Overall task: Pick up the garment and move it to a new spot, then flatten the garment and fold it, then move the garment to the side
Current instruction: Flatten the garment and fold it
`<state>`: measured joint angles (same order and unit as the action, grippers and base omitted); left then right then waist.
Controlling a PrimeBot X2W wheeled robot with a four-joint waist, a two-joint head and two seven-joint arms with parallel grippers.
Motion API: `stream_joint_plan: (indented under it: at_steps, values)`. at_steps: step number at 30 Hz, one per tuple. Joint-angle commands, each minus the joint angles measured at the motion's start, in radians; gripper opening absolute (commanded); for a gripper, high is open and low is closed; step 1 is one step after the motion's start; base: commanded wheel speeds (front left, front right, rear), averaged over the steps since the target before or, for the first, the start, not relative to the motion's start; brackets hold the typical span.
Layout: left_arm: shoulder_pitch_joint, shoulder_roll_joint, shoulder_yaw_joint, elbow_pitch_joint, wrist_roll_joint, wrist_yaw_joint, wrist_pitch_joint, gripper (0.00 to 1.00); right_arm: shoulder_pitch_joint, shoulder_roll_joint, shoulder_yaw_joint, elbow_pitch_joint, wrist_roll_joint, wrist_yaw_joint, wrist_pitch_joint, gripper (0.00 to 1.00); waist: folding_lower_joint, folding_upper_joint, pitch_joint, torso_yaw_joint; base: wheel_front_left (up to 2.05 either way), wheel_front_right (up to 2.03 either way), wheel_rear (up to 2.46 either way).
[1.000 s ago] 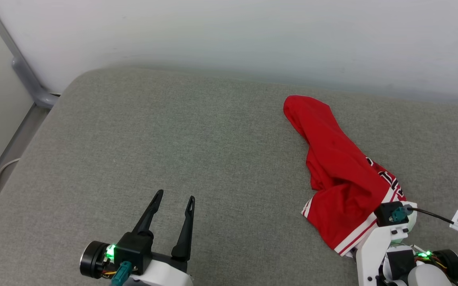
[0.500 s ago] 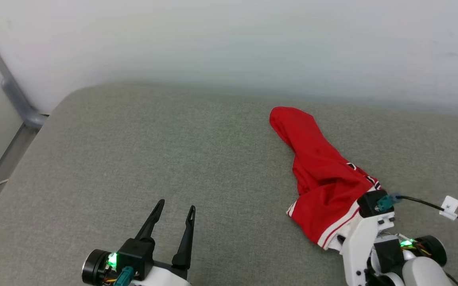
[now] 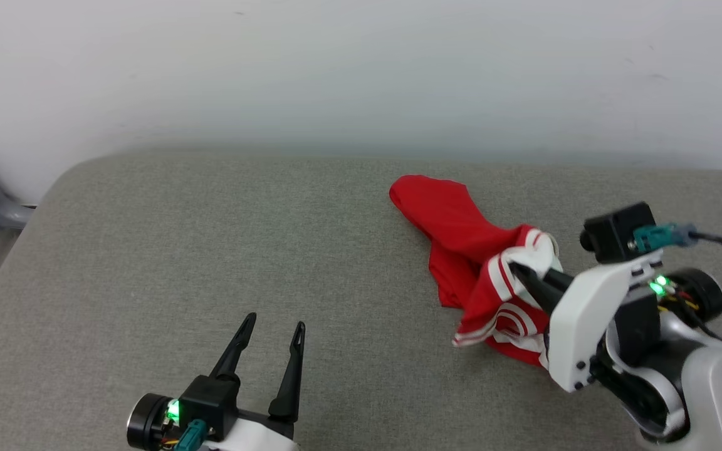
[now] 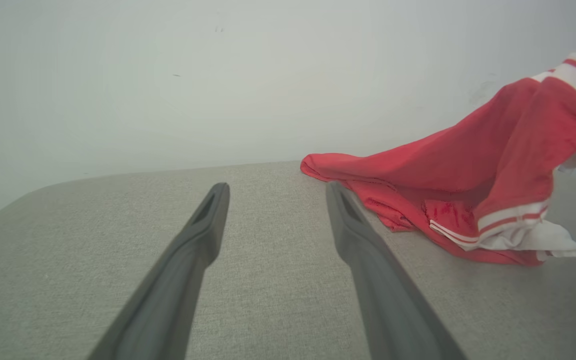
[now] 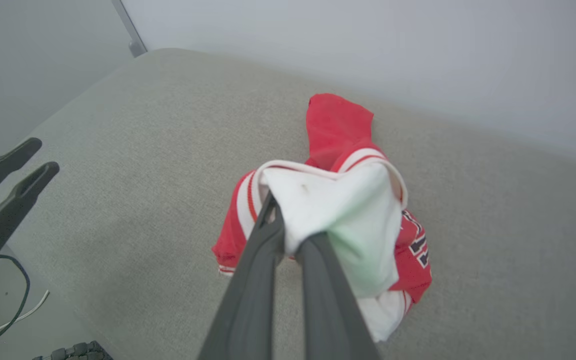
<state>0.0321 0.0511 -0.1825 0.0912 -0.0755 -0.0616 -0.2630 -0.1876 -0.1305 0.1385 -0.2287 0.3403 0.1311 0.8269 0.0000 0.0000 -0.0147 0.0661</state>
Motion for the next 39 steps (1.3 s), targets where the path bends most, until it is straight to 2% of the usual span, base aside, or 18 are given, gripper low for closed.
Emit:
stream_joint_plan:
  at_steps: [1,6,11,14,18,26,28,33,39]
  values:
    - [-0.013,-0.001,0.000,-0.004,-0.008,0.005,-0.003,1.00,-0.068,0.015,0.027,0.006,0.018,-0.001,-0.020,0.00,0.0000,0.0000,-0.004,0.007,0.00,0.00,0.00]
    - [-0.005,-0.001,0.000,-0.001,-0.013,0.011,-0.003,1.00,-0.269,0.066,0.071,0.064,0.087,-0.001,-0.112,0.00,0.0000,0.0000,-0.015,0.029,0.00,0.00,0.00]
    - [0.008,-0.001,0.008,-0.001,-0.020,0.019,-0.003,1.00,-0.446,0.081,0.046,0.142,0.178,-0.001,-0.274,0.00,0.0000,0.0000,-0.026,0.053,0.00,0.00,0.00]
    - [0.018,-0.001,0.013,-0.005,-0.024,0.026,-0.003,1.00,-0.484,0.080,0.005,0.184,0.200,-0.001,-0.334,0.00,0.0000,0.0000,-0.033,0.061,0.00,0.00,0.00]
    - [0.028,-0.001,0.024,-0.012,-0.028,0.030,-0.003,1.00,-0.397,0.081,-0.054,0.192,0.150,-0.001,-0.297,0.00,0.0000,0.0000,-0.036,0.060,0.00,0.00,0.00]
    - [0.013,-0.001,0.054,-0.020,-0.026,0.025,-0.003,1.00,-0.008,0.030,-0.207,0.144,0.138,-0.001,-0.148,0.00,0.0000,0.0000,0.000,0.031,0.00,0.00,0.00]
    - [0.009,-0.001,0.053,-0.017,-0.026,0.024,-0.003,1.00,0.023,0.029,-0.234,0.155,0.134,-0.001,-0.147,0.00,0.0000,0.0000,0.005,0.026,0.00,0.00,0.00]
    - [-0.014,-0.001,0.044,-0.011,-0.023,0.021,-0.003,1.00,0.087,0.016,-0.366,0.314,0.074,-0.001,-0.166,0.00,0.0000,0.0000,0.038,0.006,0.00,0.00,0.00]
    - [-0.044,-0.001,0.037,-0.005,-0.020,0.018,-0.003,1.00,0.000,0.036,-0.493,0.540,0.000,-0.001,-0.255,0.00,0.0000,0.0000,0.064,0.002,0.00,0.00,0.00]
